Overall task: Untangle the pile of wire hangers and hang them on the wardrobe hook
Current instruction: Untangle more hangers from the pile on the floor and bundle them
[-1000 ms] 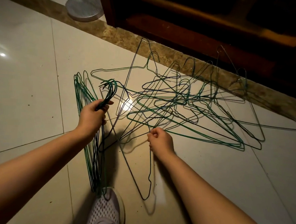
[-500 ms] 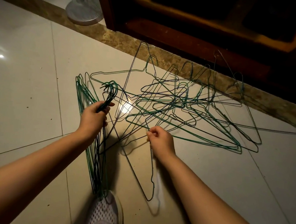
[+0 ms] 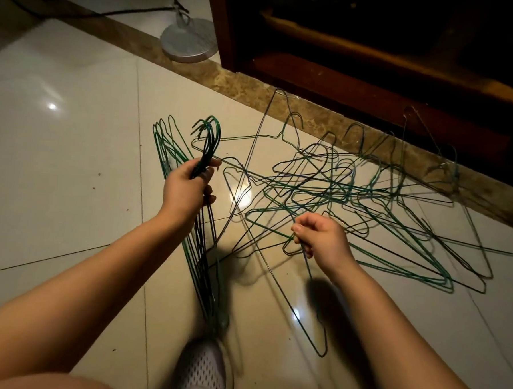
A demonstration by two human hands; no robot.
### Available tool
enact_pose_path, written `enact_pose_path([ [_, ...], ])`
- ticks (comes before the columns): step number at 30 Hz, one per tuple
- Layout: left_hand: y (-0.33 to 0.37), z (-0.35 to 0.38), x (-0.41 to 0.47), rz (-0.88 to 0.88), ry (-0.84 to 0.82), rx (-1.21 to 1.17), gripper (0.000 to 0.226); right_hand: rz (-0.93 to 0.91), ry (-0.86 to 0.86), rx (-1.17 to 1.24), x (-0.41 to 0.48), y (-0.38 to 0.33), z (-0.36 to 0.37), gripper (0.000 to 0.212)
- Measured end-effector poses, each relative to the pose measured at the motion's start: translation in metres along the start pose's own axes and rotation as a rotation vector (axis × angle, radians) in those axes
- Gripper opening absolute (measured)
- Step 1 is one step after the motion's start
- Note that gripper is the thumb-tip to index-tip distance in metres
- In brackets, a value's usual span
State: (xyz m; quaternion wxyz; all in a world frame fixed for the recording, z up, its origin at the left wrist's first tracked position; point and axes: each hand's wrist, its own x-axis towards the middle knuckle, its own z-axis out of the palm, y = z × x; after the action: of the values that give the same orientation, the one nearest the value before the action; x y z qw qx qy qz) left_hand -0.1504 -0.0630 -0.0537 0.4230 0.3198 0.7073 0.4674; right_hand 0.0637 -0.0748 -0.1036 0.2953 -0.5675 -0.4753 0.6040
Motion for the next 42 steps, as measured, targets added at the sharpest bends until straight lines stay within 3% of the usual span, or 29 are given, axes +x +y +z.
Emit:
enact_pose_path([
  [8,-0.003,-0.016,0.001,-0.041,0.038,-0.021,0.024,-0.01,-0.047,0.137,-0.019,-0.002,0.045,0.024],
  [12,-0.001,-0.01,-0.007,-0.077,-0.017,-0.047,0.026,-0.067,-0.035,0.154,-0.02,-0.013,0.055,0.024],
  [21,0.009,0.028,-0.041,-0.078,-0.204,-0.187,0.022,-0.218,0.2,0.036,-0.021,-0.01,0.064,0.026],
  [30,0.011,0.044,-0.056,-0.095,-0.262,-0.324,0.031,-0.2,0.152,0.03,-0.027,-0.007,0.062,0.024],
  [36,0.006,0.041,-0.052,-0.099,-0.23,-0.31,0.025,-0.154,0.004,-0.002,-0.021,-0.005,0.051,0.025],
  [39,0.003,0.036,-0.048,-0.111,-0.209,-0.281,0.02,-0.051,0.13,-0.081,-0.008,0.013,0.037,0.015],
  [42,-0.002,0.028,-0.043,-0.107,-0.211,-0.241,0.02,0.128,0.224,-0.232,0.007,0.037,0.019,0.031],
])
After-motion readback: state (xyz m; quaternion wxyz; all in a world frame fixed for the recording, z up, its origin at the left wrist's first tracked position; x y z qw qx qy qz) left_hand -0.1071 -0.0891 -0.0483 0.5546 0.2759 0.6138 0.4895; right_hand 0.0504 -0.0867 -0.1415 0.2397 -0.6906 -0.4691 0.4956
